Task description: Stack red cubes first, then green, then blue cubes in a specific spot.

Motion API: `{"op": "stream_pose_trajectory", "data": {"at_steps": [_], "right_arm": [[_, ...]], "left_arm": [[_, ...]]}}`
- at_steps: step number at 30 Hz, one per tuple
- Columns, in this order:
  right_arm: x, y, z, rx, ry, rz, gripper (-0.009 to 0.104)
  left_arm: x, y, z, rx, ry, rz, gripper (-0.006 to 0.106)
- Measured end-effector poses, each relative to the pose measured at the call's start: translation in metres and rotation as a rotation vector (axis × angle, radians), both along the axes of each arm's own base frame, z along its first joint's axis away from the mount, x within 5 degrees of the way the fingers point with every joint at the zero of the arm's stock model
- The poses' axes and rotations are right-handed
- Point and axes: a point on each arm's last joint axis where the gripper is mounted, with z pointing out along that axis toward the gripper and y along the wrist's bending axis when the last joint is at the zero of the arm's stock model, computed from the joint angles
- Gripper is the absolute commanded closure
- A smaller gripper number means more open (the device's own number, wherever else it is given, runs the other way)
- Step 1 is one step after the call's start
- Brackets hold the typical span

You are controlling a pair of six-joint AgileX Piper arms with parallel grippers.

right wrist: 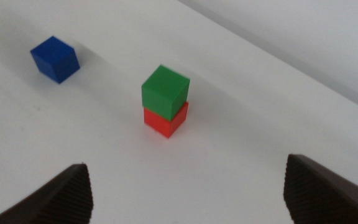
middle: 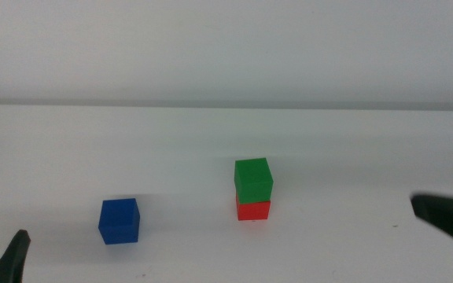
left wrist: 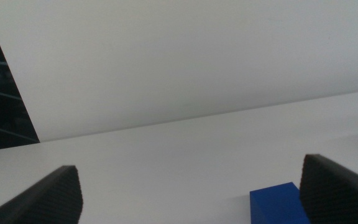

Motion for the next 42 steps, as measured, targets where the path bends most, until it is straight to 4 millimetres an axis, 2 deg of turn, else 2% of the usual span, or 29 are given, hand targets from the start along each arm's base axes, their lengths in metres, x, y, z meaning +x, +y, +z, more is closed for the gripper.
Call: {"op": "stream_pose_trajectory", "data": {"at_steps": [5,22,32,34,37,39,42], "right_arm": [[-0.012,-0.006,-0.007,0.022,0.003,0.0,0.013],[-0.014,-0.006,-0.007,0.178,0.121,-0.126,0.013],[-0.014,-0.006,-0.008,0.187,0.133,-0.136,0.013],[-0.014,-0.006,-0.008,0.187,0.133,-0.136,0.013],[-0.014,-0.006,-0.008,0.187,0.133,-0.136,0.013],[-0.014,-0.006,-0.008,0.187,0.133,-0.136,0.013],[-0.014,-0.006,-0.008,0.187,0.133,-0.136,0.013]], "left_arm": [[0.0,0.0,0.0,0.0,0.0,0.0,0.007],[0.0,0.0,0.0,0.0,0.0,0.0,0.007],[0.002,0.0,-0.001,0.001,0.023,0.0,0.007],[0.009,-0.001,0.007,0.006,0.108,0.0,0.007],[0.032,-0.003,0.041,0.014,0.287,-0.011,0.007],[0.055,-0.006,0.063,0.006,0.431,-0.024,0.007],[0.09,-0.013,0.076,-0.027,0.675,-0.041,0.007]]}}
